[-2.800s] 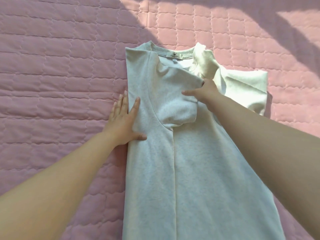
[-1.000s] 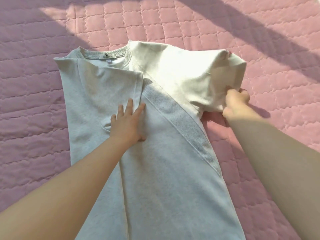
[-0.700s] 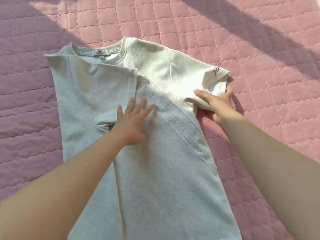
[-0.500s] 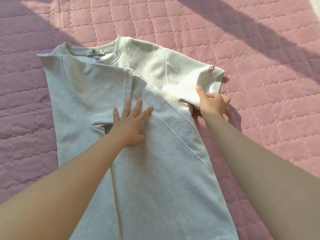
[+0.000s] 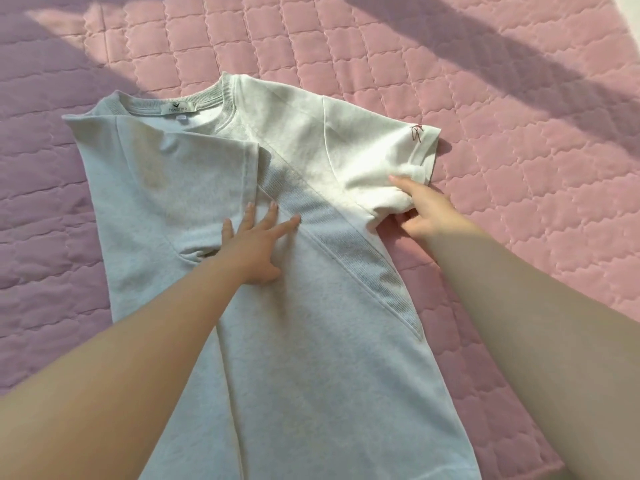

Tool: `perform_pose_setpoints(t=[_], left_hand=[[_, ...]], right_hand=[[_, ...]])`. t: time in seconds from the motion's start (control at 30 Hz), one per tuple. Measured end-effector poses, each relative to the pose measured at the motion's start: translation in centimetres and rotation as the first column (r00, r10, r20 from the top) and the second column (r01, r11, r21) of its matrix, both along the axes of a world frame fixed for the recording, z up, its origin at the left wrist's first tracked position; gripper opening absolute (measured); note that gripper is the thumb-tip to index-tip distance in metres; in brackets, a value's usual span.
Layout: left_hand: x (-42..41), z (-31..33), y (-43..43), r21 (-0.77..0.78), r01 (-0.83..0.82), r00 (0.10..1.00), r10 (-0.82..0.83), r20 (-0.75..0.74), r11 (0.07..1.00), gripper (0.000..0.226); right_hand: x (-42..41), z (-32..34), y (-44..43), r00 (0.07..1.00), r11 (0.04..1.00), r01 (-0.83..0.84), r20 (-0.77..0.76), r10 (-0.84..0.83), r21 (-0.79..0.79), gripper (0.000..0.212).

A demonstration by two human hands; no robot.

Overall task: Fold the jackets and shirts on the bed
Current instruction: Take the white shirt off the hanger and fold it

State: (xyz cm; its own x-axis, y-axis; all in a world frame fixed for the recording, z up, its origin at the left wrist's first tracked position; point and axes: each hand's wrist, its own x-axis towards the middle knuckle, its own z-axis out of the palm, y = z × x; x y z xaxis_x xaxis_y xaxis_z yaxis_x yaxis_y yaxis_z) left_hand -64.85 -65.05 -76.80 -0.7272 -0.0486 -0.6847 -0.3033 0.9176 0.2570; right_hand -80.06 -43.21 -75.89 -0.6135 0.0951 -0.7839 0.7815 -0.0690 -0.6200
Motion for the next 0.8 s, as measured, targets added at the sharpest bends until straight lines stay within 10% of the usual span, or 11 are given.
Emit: perform_pose_setpoints(t=[0.13,0.23,0.33,0.4,0.47,0.53,0.67,0.8], left_hand=[[-1.2,1.4,-1.3,0.122,-0.007,0.996,-0.003,0.084,0.992,0.09],[-1.6,2.9,-2.4,0.43,-0.354,0.924,0.383,0.022,0.83,0.057],[-1.3,4.1,-4.7,0.663,-0.731,0.464,0.83,0.31,0.161,0.033],[-0.5,4.7,-7.2,0.661,-0.687,0.193,0.802,0.565,-0.3,0.05],[0.6,4.5,-9.3,0.629,-0.59,0.072,0.743,0.665,-0.506,0.066],[1.5,4.1,-10.3,0.615,-0.638,0.035,0.78,0.624,-0.463,0.063],[1.6,2.9,-10.9,0.62,-0.776,0.21,0.878,0.43,-0.118,0.022],[0.0,2.4,-10.4,0.623,-0.779,0.237,0.888,0.395,-0.069,0.018]], right_hand=[[-0.8,2.9,-2.8,0.974,0.989,0.14,-0.188,-0.13,0.04,0.082],[0.9,6.4,-6.8,0.932,0.999,-0.027,-0.363,0.012,-0.038,0.069],[5.5,8.6,-12.2,0.696,0.884,-0.442,-0.564,0.444,0.15,0.08],[9.1,7.6,-16.0,0.477,0.663,-0.71,-0.53,0.701,0.237,0.078],[11.8,5.2,-18.1,0.262,0.404,-0.864,-0.418,0.87,0.299,0.073],[13.6,2.7,-18.4,0.168,0.276,-0.903,-0.319,0.933,0.329,0.065],[15.2,0.0,-16.0,0.198,0.401,-0.74,-0.395,0.897,0.54,0.057],[16.0,-1.7,-12.8,0.148,0.35,-0.556,-0.324,0.934,0.754,0.048]])
